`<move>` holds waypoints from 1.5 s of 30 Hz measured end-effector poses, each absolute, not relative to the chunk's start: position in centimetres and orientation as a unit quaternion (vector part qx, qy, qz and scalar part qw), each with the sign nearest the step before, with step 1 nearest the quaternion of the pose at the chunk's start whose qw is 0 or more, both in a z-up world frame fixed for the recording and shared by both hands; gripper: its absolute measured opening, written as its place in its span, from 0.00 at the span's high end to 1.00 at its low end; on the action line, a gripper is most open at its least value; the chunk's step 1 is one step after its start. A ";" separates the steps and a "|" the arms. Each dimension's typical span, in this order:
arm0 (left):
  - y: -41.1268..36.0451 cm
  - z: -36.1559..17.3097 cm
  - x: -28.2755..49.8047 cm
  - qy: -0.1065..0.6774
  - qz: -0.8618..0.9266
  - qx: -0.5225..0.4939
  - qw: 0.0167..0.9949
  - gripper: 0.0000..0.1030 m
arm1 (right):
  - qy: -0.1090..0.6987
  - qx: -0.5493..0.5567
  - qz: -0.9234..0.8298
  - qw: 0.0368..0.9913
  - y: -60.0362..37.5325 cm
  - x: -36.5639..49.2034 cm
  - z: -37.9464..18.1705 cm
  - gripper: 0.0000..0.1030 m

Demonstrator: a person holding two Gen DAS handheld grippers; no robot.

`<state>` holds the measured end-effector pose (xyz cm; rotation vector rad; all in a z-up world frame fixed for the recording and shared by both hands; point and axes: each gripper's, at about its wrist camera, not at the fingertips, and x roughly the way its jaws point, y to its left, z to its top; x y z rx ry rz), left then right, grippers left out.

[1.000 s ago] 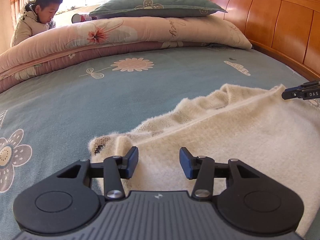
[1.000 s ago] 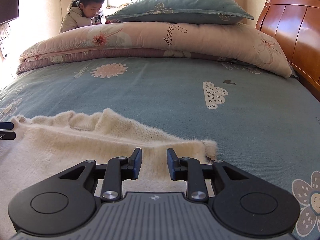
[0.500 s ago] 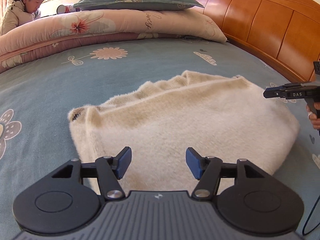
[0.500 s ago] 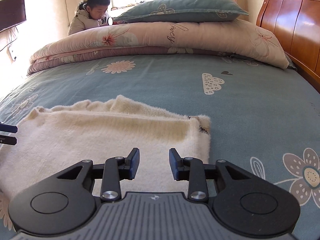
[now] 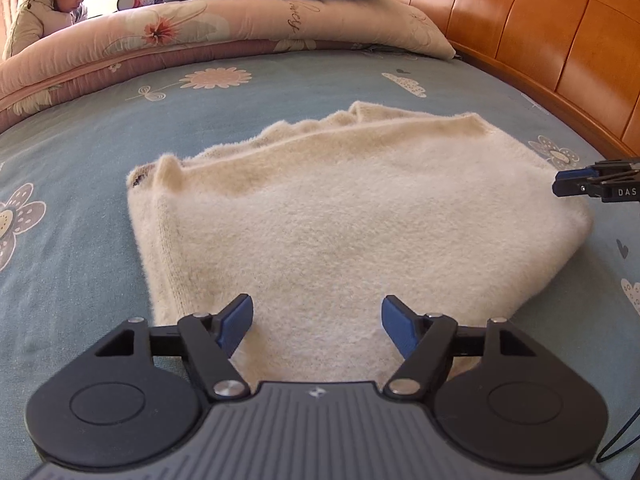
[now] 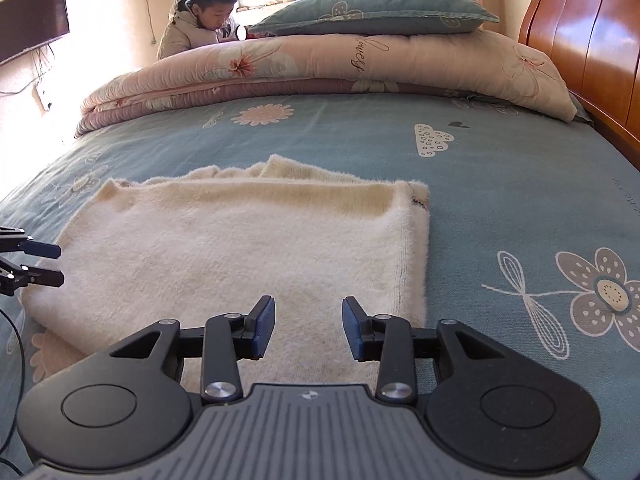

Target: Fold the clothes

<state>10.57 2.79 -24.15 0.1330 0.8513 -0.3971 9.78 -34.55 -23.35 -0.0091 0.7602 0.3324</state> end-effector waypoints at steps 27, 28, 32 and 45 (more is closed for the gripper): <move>6.0 -24.8 9.1 0.464 -0.238 -0.107 0.846 0.24 | 0.401 0.110 0.238 0.878 -32.3 7.1 -25.6 0.60; 6.7 -24.8 9.0 0.465 -0.232 -0.111 0.847 0.24 | 0.403 0.116 0.228 0.879 -33.2 6.8 -25.7 0.60; 6.4 -23.5 8.7 0.463 -0.217 -0.099 0.854 0.19 | 0.394 0.115 0.211 0.887 -33.9 6.3 -24.8 0.58; 4.0 -23.9 10.4 0.449 -0.148 -0.071 0.879 0.11 | 0.370 0.012 0.178 0.912 -29.0 9.6 -21.6 0.44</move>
